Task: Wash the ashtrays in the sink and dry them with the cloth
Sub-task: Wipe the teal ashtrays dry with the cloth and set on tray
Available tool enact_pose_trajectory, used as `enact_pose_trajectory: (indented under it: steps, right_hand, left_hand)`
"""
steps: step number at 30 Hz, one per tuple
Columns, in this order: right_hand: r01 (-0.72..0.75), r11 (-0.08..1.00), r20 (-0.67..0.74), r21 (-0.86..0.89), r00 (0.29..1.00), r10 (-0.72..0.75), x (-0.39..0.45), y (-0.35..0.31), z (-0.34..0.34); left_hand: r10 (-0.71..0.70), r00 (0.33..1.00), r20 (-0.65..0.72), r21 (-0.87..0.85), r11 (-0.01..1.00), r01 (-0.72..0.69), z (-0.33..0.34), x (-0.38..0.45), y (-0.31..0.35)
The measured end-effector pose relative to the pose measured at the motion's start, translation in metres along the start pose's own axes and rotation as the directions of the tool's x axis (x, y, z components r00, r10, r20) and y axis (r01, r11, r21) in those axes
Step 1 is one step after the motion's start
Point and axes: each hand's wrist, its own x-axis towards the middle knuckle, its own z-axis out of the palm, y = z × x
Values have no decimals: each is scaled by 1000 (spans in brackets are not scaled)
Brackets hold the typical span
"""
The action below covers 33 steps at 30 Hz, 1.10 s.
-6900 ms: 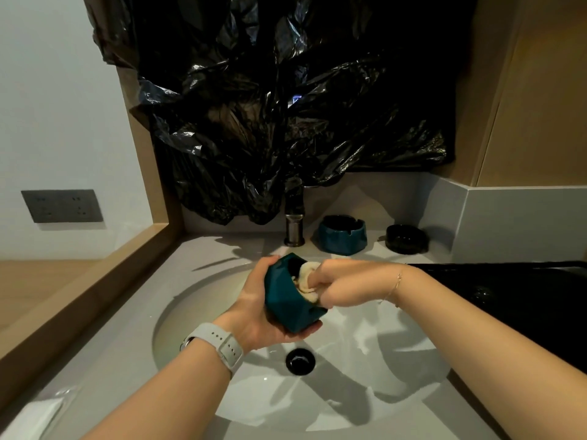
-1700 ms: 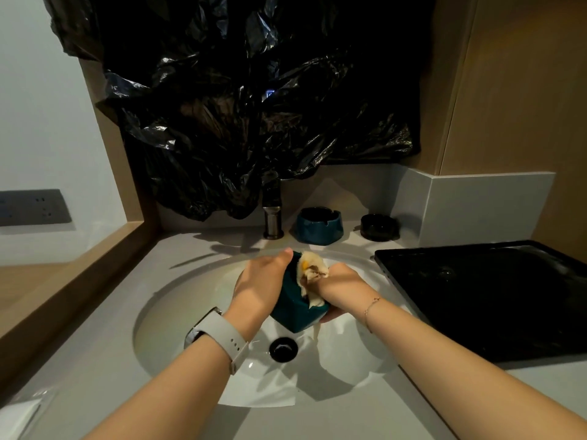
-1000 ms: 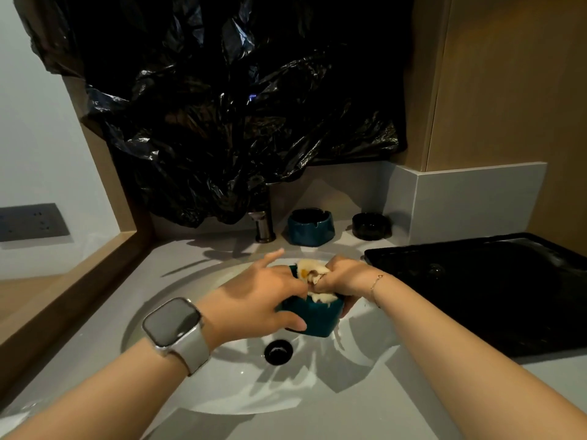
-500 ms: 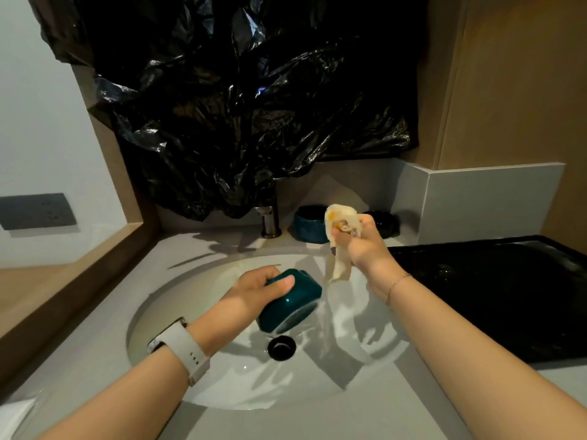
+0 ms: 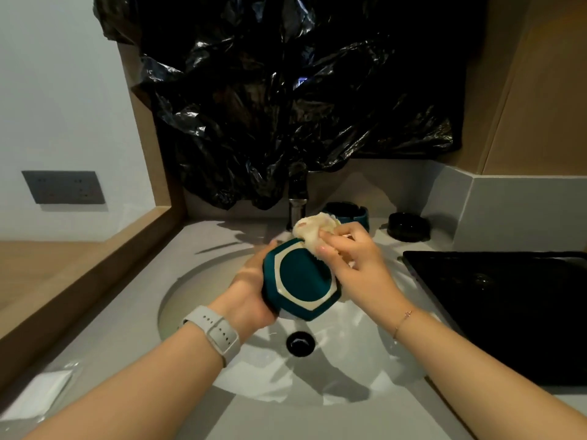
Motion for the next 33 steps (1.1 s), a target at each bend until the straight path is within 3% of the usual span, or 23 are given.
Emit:
enact_pose_trajectory:
  steps: [3, 5, 6, 8, 12, 15, 18, 21, 25, 29, 33]
  right_hand:
    - [237, 961, 13, -145, 971, -238, 2, -8, 11]
    - [408, 885, 136, -225, 912, -386, -3, -15, 19]
    - [430, 872, 205, -233, 898, -388, -6, -18, 22]
    - [410, 870, 270, -274, 901, -339, -8, -16, 17]
    - [200, 904, 160, -379, 976, -149, -4, -3, 4]
    - [248, 905, 133, -345, 968, -214, -3, -10, 16]
    - [341, 908, 251, -245, 927, -280, -12, -20, 22]
    - [341, 884, 385, -320, 899, -208, -17, -16, 6]
    - [199, 874, 231, -444, 967, -103, -10, -3, -3]
    - [282, 909, 200, -306, 953, -228, -11, -13, 16]
    - [267, 950, 357, -164, 913, -195, -14, -28, 3]
  left_hand:
    - [-75, 997, 5, -8, 997, 75, 1, -3, -3]
    - [-101, 995, -19, -40, 994, 100, -2, -6, -1]
    - [-100, 993, -69, -68, 993, 96, -7, -4, 2]
    - [-73, 991, -113, -114, 992, 61, -15, -2, 8]
    - [-3, 983, -183, -76, 997, -11, -14, 6, 13]
    - [-16, 990, -139, -14, 1000, 14, -5, 5, 8]
    - [-82, 991, -110, 5, 997, 83, -8, -2, 9]
    - [-39, 990, -132, -1, 999, 40, -16, 0, 16]
    - [-73, 988, -138, 16, 997, 76, -9, 0, 16]
    - [-159, 981, -108, 46, 985, 165, -4, -3, 8]
    - [-181, 978, -103, 60, 980, 188, -8, -5, 13]
